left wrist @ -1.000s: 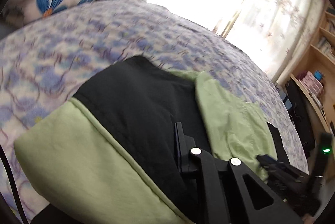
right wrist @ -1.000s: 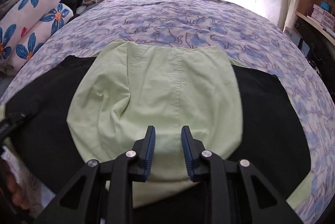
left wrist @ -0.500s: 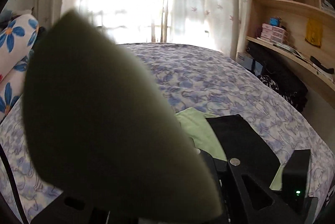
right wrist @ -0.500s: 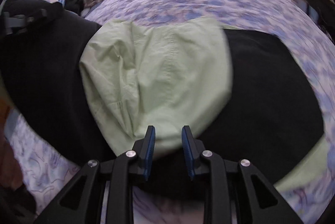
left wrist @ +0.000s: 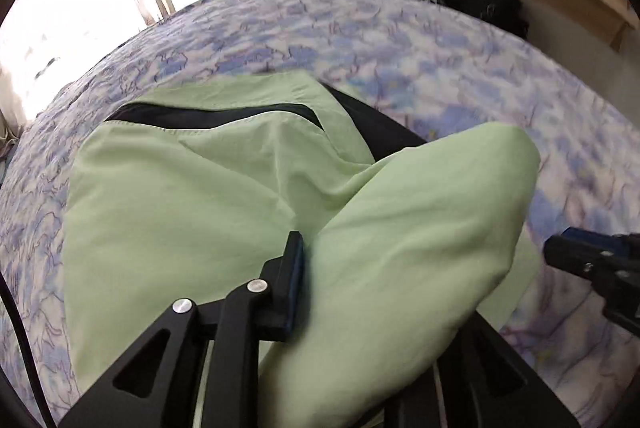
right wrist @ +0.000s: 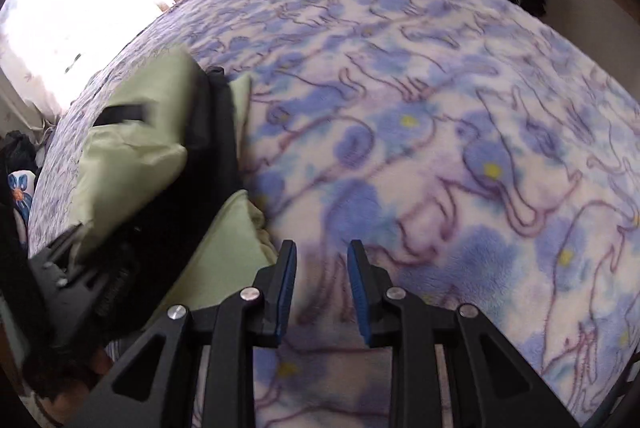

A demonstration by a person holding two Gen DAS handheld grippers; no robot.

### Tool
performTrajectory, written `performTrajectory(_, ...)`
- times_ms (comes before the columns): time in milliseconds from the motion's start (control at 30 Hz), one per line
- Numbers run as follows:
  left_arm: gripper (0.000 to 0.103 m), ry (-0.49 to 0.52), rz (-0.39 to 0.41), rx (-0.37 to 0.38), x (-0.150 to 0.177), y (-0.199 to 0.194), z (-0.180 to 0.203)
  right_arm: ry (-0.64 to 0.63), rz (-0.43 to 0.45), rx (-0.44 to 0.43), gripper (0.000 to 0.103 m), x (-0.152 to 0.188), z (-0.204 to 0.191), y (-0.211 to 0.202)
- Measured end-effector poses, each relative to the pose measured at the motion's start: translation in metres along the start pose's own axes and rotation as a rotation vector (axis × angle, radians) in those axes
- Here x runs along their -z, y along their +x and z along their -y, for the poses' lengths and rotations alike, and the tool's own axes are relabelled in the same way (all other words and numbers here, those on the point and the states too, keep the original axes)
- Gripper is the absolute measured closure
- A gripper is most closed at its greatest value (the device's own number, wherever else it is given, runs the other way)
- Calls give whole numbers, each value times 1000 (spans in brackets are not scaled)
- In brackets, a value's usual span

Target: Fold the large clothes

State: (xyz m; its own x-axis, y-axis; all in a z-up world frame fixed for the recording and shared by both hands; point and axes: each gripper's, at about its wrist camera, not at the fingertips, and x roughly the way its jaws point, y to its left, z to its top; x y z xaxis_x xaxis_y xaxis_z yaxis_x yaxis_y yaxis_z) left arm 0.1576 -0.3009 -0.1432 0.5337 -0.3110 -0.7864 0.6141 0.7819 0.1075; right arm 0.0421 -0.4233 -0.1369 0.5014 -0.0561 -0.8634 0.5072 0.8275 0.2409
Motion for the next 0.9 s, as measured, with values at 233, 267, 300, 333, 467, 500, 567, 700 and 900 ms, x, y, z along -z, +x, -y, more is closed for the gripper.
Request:
performTrajectory(233,19,-27,3,147,4,-49,-9,-38,17,-44,76,-1,-7,-2)
performTrajectory(267,19,-31,9,154,6,-59,-12,-36,26,-51,76,-4,-8,-4)
performTrajectory(300,19,-41,15,159,7,-68,-16,-34,36,-58,76,-7,-10,-7)
performTrajectory(333,19,-60,29,158,8,-80,-22,-36,43,-68,76,-10,-11,-11)
performTrajectory(467,16,-177,71,70,26,-109,-61,-40,100,-133,55,-23,-16,-35)
performTrajectory(500,16,-209,64,38,33,-109,-74,-45,104,-159,52,-26,-18,-38)
performTrajectory(567,16,-258,39,-12,44,-105,-95,-58,88,-235,50,-36,-23,-42)
performTrajectory(700,16,-394,-50,-44,74,-91,-133,-119,-19,-326,50,-57,-42,-24)
performTrajectory(900,16,-524,-73,53,102,-83,-157,-193,-136,-336,50,-65,-64,12)
